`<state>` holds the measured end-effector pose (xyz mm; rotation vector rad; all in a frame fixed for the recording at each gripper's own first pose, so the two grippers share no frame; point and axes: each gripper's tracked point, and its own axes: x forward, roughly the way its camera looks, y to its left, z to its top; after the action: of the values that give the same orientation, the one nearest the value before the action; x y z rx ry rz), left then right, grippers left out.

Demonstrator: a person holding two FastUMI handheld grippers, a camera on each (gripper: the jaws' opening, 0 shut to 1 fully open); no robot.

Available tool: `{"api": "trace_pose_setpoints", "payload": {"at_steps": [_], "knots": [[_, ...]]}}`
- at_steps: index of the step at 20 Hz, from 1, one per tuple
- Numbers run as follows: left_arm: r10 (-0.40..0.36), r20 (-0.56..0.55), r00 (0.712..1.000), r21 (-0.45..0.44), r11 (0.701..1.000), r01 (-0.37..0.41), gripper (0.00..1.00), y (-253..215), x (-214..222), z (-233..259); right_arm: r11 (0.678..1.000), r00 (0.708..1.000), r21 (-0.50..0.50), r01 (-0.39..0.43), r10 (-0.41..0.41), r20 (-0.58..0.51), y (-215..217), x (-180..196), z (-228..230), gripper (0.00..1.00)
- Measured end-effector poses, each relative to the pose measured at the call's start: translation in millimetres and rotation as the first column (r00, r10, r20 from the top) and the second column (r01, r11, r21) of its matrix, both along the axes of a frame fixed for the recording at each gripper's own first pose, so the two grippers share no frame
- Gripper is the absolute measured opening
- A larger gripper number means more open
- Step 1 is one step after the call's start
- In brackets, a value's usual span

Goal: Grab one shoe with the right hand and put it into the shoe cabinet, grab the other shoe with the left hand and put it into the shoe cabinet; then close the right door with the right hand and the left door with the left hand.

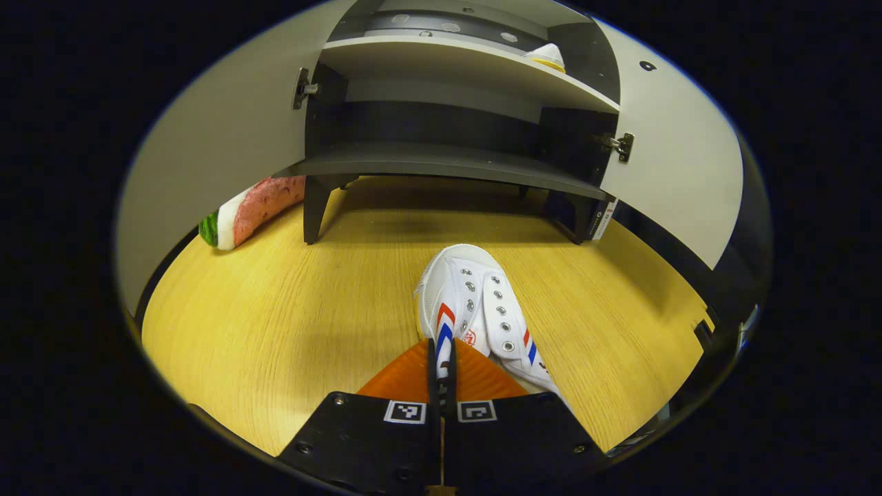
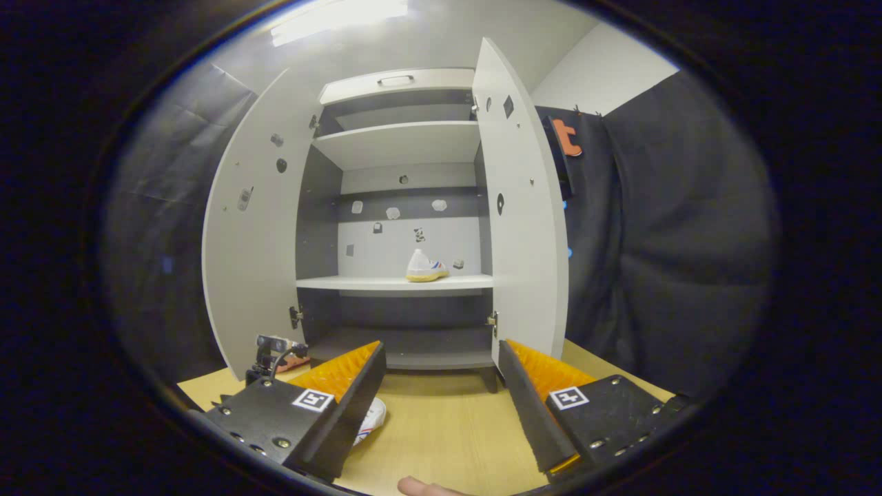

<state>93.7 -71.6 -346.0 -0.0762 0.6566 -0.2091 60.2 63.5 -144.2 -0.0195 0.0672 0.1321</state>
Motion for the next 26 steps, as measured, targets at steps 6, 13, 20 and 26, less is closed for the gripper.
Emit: {"api": "trace_pose_setpoints", "payload": {"at_steps": [6,13,20,26], "knots": [[0.034,0.147,0.989,0.002,0.999,-0.034,0.02,12.8,-19.7,80.7,1.0,1.0,-0.002,-0.031,0.031,0.006,5.9,-3.1,3.5,0.98],[0.026,0.357,0.934,0.065,0.996,-0.052,0.02,22.6,-27.8,195.9,1.0,0.998,0.014,0.004,-0.005,0.069,-6.0,-11.1,22.4,0.98],[0.108,0.391,0.914,-0.102,0.992,-0.073,0.02,21.4,-0.6,275.6,1.0,0.997,0.019,0.003,-0.005,0.075,-13.9,-12.8,25.6,0.98],[0.131,0.442,0.887,-0.051,0.991,-0.121,0.02,32.0,61.8,343.8,1.0,0.997,0.011,0.009,-0.01,0.072,-17.4,-10.4,22.8,0.98]]}}
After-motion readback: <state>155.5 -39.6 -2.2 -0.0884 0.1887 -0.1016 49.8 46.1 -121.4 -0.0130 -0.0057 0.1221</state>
